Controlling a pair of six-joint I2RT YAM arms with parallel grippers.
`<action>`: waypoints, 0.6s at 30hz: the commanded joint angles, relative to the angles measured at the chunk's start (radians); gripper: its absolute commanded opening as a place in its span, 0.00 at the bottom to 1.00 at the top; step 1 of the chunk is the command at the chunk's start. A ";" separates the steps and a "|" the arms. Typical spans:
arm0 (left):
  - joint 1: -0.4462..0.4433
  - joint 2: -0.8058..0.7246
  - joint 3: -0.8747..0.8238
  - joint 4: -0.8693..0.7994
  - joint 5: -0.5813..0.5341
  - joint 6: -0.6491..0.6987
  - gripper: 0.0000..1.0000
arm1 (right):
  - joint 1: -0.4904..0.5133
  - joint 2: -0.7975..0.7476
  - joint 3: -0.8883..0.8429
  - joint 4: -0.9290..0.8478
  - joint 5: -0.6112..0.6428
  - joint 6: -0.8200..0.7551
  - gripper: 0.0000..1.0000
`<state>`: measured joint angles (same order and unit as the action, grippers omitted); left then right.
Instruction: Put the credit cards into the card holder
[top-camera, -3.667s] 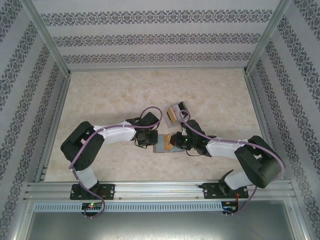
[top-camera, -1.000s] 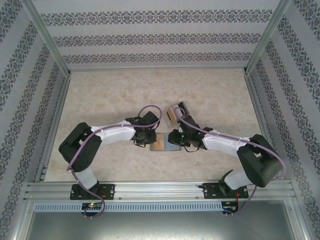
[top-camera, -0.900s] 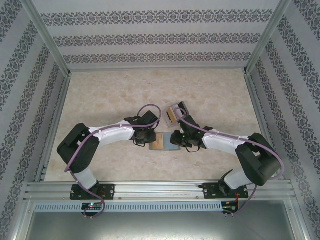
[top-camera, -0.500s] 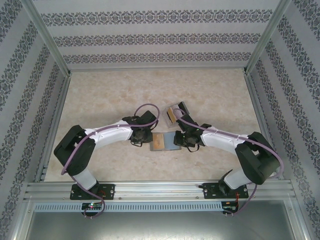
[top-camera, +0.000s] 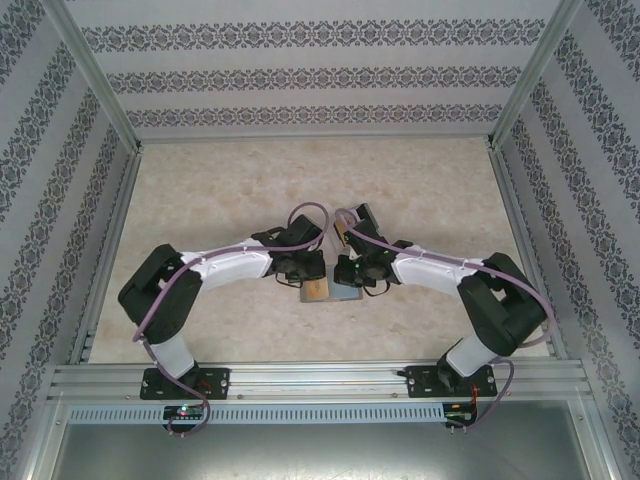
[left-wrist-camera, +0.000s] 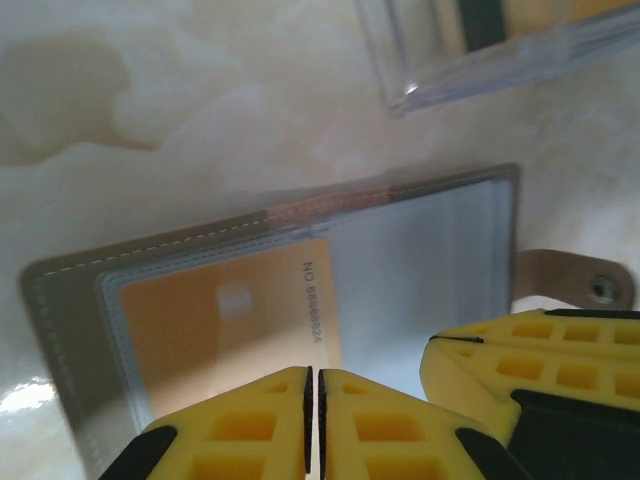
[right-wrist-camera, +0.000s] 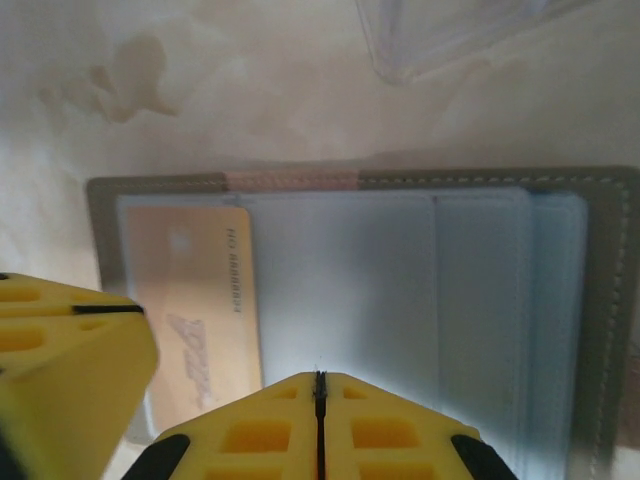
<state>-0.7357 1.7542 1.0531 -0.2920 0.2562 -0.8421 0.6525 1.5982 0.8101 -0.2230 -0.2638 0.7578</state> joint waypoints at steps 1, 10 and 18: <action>-0.001 0.029 -0.020 0.037 0.024 -0.030 0.10 | 0.009 0.042 0.027 -0.010 -0.022 -0.017 0.08; -0.001 0.044 -0.084 -0.037 -0.086 -0.024 0.06 | -0.037 -0.002 -0.056 -0.122 0.131 -0.035 0.07; -0.001 0.043 -0.042 -0.005 -0.027 0.036 0.08 | -0.054 -0.085 -0.007 -0.128 0.078 -0.075 0.18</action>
<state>-0.7376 1.7851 1.0103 -0.2531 0.2405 -0.8486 0.6167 1.5688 0.7750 -0.2710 -0.2176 0.7120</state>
